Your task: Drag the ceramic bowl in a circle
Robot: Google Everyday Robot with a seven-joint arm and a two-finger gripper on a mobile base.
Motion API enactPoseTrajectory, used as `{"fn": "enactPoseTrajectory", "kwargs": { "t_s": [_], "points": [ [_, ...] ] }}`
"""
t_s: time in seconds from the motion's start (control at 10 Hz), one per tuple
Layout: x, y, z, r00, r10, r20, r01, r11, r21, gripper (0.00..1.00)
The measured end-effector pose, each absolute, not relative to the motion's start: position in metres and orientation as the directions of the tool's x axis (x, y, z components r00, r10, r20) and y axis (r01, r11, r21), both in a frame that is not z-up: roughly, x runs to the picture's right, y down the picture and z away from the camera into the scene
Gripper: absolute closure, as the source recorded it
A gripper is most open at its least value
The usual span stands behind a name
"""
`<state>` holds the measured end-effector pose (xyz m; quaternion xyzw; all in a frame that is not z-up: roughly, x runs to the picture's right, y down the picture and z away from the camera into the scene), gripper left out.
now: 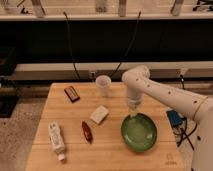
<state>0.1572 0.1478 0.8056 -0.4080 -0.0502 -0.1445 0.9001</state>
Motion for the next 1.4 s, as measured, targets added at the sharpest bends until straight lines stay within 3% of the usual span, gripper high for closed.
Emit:
{"fn": "enactPoseTrajectory", "kwargs": {
  "t_s": [1.4],
  "points": [
    [0.1542,0.1499,0.8064,0.944,-0.246,0.218,0.326,0.609,-0.723,1.00]
  ]
}}
